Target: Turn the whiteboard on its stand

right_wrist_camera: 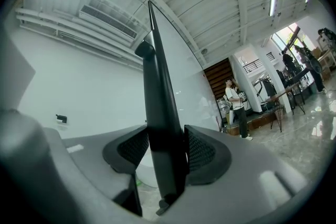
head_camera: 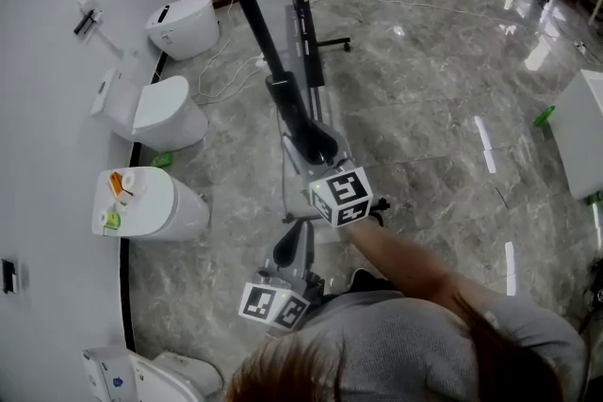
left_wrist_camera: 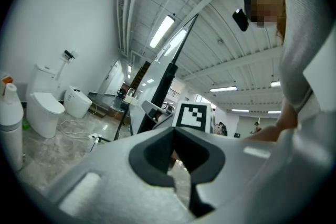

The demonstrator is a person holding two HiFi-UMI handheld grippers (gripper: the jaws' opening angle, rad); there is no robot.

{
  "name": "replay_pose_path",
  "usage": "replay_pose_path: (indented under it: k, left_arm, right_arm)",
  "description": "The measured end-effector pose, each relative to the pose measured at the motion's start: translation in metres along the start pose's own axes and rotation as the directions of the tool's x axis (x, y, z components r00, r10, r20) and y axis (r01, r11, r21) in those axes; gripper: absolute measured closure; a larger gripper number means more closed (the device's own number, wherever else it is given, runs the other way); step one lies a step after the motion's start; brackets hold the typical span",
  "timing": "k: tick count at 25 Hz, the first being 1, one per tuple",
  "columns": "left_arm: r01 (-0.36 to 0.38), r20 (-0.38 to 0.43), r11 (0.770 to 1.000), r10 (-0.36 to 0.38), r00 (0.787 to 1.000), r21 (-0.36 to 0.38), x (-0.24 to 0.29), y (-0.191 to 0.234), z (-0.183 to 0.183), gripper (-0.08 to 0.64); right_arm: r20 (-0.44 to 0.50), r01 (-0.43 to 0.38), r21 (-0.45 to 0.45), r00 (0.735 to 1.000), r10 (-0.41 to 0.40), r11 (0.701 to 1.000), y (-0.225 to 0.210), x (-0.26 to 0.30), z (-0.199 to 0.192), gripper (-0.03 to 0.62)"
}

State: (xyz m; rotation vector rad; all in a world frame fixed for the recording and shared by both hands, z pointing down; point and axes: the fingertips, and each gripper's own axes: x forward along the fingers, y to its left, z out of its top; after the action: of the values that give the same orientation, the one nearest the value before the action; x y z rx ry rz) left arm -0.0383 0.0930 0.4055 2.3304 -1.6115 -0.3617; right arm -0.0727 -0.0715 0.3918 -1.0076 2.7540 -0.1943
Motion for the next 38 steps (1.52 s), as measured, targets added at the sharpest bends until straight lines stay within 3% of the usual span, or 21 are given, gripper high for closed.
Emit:
replay_pose_path:
  k: [8, 13, 38]
  left_arm:
    - [-0.001, -0.019, 1.000, 0.001, 1.000, -0.014, -0.039, -0.006, -0.002, 0.563]
    - [0.004, -0.011, 1.000, -0.004, 1.000, -0.017, -0.069, -0.002, -0.022, 0.564]
    - [0.072, -0.034, 0.997, -0.073, 0.997, -0.021, -0.134, -0.021, -0.024, 0.564]
  right_arm:
    - [0.000, 0.034, -0.021, 0.999, -0.034, 0.999, 0.011, -0.021, 0.001, 0.403]
    - [0.013, 0.059, -0.027, 0.998, -0.059, 0.998, 0.022, -0.045, -0.018, 0.403]
    - [0.053, 0.090, -0.040, 0.995, -0.088, 0.995, 0.066, -0.108, -0.015, 0.403]
